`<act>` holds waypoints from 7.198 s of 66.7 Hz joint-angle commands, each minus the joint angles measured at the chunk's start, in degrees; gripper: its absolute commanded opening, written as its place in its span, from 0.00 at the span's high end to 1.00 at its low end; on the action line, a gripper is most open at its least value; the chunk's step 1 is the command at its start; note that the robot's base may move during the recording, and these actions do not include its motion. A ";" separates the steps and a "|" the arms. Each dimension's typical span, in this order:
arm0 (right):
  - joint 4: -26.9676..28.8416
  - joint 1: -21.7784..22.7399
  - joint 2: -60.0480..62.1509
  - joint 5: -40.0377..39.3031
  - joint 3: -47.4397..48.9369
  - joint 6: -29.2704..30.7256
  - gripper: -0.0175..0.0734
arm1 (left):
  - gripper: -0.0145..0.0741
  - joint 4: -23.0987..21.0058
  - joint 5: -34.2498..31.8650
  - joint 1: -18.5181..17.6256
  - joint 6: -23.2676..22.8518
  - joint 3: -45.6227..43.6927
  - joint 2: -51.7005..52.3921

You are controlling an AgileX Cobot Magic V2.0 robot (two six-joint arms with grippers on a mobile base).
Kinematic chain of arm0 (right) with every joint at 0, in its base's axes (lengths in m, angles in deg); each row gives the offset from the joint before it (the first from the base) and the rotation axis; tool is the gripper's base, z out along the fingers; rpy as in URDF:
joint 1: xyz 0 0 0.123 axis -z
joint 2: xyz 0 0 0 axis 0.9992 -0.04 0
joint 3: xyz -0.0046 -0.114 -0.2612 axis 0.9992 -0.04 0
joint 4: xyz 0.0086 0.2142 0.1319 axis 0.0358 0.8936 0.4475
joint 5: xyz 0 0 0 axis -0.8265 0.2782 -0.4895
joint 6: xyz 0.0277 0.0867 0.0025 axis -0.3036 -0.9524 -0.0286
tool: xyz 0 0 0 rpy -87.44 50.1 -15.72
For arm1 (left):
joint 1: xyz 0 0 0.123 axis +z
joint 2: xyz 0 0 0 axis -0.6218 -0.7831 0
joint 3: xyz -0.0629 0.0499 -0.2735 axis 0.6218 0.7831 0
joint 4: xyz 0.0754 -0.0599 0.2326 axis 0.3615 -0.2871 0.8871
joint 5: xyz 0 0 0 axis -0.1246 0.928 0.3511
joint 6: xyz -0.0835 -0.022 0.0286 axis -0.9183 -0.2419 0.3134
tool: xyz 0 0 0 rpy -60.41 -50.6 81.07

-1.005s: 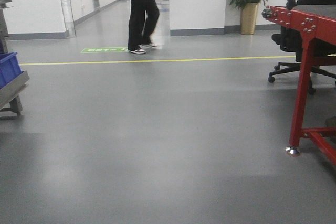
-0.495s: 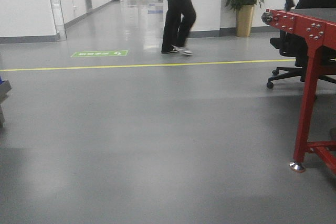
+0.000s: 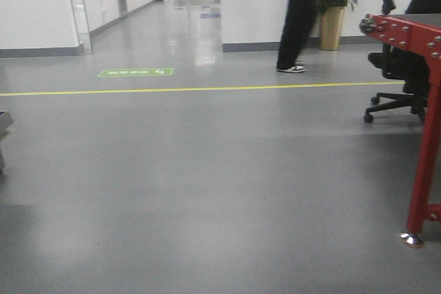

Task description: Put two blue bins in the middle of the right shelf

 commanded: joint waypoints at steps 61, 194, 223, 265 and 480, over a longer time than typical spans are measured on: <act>2.60 -0.45 0.52 -4.66 0.66 0.64 0.99 | 0.96 -4.82 -6.28 -0.44 0.08 -1.44 1.47; 2.60 -0.45 0.52 -4.66 0.66 0.64 0.99 | 0.96 -4.82 -6.28 -0.44 0.08 -1.44 1.47; 2.60 -0.45 0.52 -4.66 0.66 0.64 0.99 | 0.96 -4.82 -6.28 -0.44 0.08 -1.44 1.47; 2.60 -0.45 0.52 -4.66 0.66 0.64 0.99 | 0.96 -4.82 -6.28 -0.44 0.08 -1.44 1.47; -2.57 0.17 2.19 7.11 -4.20 1.64 0.99 | 0.96 2.19 -11.40 -6.50 0.08 27.41 10.15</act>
